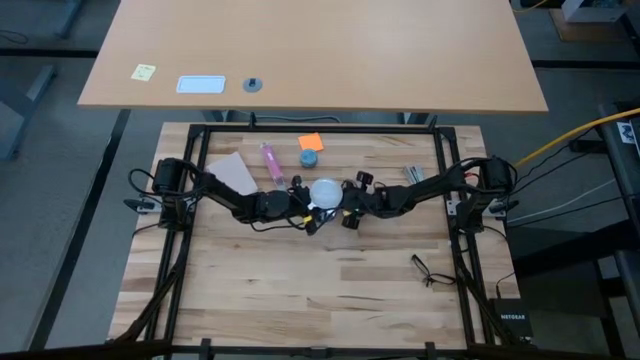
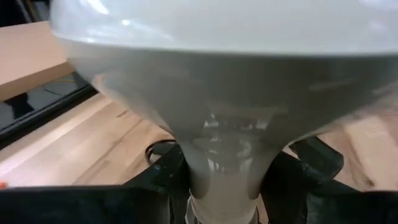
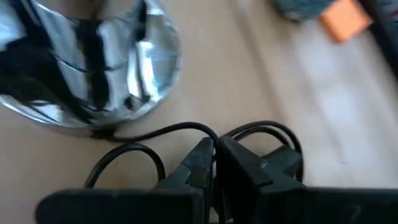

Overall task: Screw lightbulb
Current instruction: Insert the lightbulb into the lamp

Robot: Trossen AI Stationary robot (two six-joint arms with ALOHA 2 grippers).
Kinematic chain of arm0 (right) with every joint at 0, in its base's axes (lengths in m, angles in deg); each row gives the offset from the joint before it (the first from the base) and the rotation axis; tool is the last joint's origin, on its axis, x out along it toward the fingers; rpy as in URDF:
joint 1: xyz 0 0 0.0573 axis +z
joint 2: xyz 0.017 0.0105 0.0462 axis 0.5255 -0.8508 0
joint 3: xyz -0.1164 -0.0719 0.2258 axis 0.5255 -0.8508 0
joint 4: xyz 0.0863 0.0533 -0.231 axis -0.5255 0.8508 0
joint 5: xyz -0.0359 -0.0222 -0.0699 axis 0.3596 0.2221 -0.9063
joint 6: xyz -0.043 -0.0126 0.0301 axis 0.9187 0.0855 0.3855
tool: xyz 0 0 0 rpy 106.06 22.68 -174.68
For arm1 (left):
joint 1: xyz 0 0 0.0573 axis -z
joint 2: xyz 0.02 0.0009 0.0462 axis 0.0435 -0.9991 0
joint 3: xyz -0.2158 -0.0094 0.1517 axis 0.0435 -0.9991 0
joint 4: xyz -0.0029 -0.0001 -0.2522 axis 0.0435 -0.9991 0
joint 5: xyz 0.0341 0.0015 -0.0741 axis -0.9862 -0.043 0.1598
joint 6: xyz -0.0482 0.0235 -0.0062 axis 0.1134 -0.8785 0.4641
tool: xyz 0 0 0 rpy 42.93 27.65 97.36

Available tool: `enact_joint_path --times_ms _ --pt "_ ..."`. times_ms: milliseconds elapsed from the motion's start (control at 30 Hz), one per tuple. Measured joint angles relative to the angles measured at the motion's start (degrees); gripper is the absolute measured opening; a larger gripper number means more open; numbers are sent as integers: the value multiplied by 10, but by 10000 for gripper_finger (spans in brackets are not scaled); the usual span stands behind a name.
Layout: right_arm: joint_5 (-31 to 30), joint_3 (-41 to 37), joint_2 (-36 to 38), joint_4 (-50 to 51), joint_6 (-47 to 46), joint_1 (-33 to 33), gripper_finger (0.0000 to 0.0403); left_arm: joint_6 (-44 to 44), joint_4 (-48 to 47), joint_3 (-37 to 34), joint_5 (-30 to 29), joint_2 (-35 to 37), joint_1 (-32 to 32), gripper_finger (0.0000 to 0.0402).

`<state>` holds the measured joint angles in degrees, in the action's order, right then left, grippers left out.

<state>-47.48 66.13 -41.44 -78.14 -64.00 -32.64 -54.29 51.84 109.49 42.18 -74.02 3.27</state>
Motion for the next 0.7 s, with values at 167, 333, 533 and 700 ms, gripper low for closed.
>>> enact_joint_path --times_ms 167,333,533,700 --pt "28 2 16 8 -6 4 37 0 -8 0 0 0 0 141" --pt "-1 14 51 13 11 12 37 10 -13 0 -12 1 0 141" --pt "-8 21 79 11 11 25 37 6 -15 1 -10 0 -1 141" --pt "-12 18 79 33 12 32 37 7 -15 1 -10 0 -1 141"
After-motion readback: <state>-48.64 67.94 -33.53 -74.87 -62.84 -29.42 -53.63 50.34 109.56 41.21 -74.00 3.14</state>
